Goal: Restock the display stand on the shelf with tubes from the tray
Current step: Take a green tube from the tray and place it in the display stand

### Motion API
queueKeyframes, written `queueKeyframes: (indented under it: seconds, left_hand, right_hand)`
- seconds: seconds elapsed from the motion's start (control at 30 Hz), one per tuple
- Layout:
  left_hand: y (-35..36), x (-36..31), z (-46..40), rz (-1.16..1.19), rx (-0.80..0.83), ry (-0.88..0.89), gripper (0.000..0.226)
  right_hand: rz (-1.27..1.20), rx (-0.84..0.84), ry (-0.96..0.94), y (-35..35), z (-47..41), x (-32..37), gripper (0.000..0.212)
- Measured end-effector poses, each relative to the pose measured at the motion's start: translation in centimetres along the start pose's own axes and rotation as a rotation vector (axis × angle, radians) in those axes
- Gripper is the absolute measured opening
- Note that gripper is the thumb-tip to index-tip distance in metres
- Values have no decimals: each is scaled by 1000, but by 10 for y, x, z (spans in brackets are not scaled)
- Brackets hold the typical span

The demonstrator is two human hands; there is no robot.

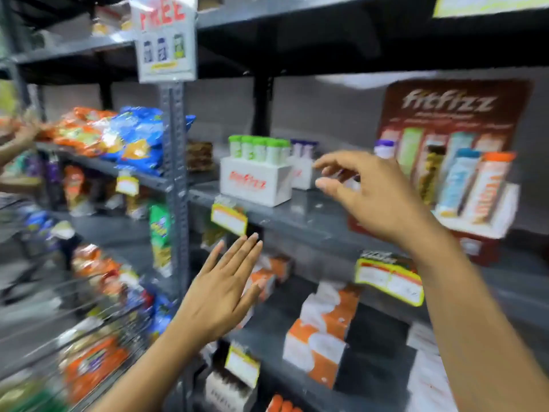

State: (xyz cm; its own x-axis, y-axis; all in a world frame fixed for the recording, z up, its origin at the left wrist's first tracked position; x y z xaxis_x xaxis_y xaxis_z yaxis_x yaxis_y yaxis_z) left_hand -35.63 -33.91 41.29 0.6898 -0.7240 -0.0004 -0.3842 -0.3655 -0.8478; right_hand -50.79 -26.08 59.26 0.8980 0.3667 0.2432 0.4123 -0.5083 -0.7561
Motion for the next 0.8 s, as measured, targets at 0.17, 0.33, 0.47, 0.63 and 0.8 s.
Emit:
queueKeyframes:
  seconds: [0.17,0.33,0.47,0.63,0.8]
  left_hand:
    - [22,70,172,-43,174,-283,62]
    - [50,111,363,-27,340,-648,62]
    - [70,114,488,-13,436,-877,62]
    - [100,108,572,5,526,-1018,65]
    - [115,106,592,13,509,-1045,62]
  right_hand:
    - [-389,256,-30,185,61,61,12]
    - [-394,752,63,408,159,110,20]
    - [-337,1080,60,529,258,147,28]
    - [-249,1362,7,605,353,183,34]
    - [-172,1458,-103,646,414,218,39]
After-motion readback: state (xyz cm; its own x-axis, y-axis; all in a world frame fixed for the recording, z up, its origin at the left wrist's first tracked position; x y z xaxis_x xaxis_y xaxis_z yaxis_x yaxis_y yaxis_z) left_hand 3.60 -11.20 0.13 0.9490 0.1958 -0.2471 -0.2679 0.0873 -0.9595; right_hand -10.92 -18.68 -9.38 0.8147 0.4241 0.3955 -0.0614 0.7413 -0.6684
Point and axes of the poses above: each hand's wrist, its own z-axis away from the middle knuckle, its own y-axis out of the palm, x = y × z, the point moved 9 cm from there along -z, towards the middle knuckle, and after that the axes turned 8 degrees about x, right-handed, at the moved point
